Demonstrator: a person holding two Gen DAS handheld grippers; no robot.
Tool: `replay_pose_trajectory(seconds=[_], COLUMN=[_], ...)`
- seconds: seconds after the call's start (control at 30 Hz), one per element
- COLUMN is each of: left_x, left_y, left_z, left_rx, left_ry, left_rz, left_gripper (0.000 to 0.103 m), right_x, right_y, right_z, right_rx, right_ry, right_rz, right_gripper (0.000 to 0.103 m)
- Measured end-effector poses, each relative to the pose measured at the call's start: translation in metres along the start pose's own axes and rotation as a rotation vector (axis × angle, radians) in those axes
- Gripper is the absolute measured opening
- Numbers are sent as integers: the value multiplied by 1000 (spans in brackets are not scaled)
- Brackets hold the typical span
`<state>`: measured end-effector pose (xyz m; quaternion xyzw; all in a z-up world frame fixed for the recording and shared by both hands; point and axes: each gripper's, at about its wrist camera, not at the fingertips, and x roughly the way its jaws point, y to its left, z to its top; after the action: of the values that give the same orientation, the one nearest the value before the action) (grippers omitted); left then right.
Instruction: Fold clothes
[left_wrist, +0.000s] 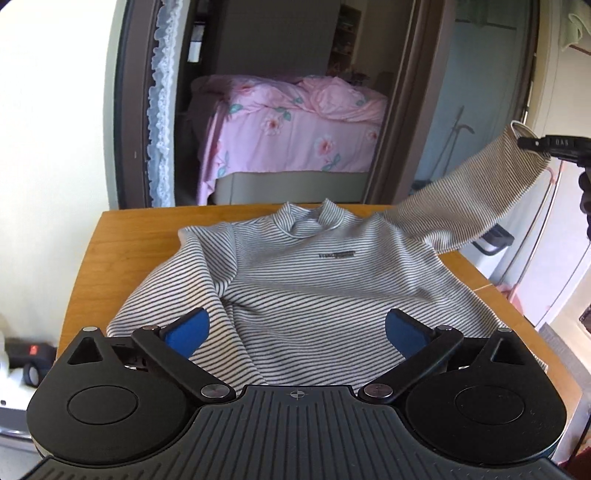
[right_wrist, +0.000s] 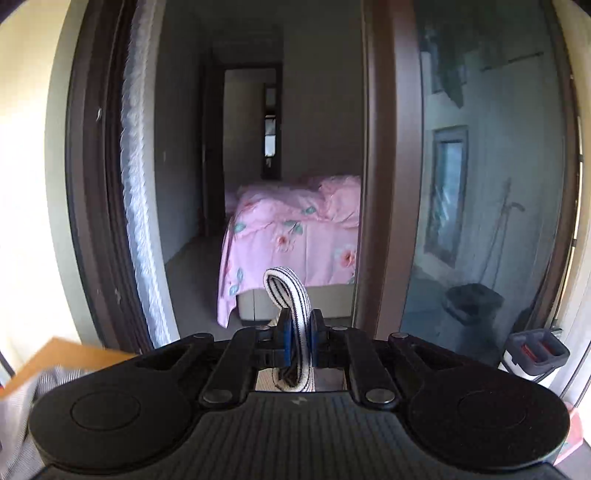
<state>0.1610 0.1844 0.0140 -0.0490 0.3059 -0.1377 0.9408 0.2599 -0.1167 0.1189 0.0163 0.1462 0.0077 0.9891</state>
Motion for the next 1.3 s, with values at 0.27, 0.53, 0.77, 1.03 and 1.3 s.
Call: replay_pose_trajectory(seconds=[0.27, 0.53, 0.77, 1.03, 1.3], left_x=[-18, -43, -49, -47, -54], left_y=[25, 47, 63, 77, 87], left_z=[-11, -27, -32, -31, -21], left_rx=[-43, -114, -154, -210, -263], left_ry=[-12, -20, -9, -16, -47], left_rz=[60, 99, 126, 152, 186], left_gripper=[103, 103, 103, 103, 103], right_x=[41, 93, 91, 56, 29], right_y=[94, 199, 232, 238, 260], right_z=[16, -9, -24, -93, -219], right_rx=[-1, -44, -39, 157, 560], right_ry=[11, 122, 128, 559, 1043], right_rz=[225, 333, 385, 703, 806], right_gripper=[9, 11, 31, 32, 32])
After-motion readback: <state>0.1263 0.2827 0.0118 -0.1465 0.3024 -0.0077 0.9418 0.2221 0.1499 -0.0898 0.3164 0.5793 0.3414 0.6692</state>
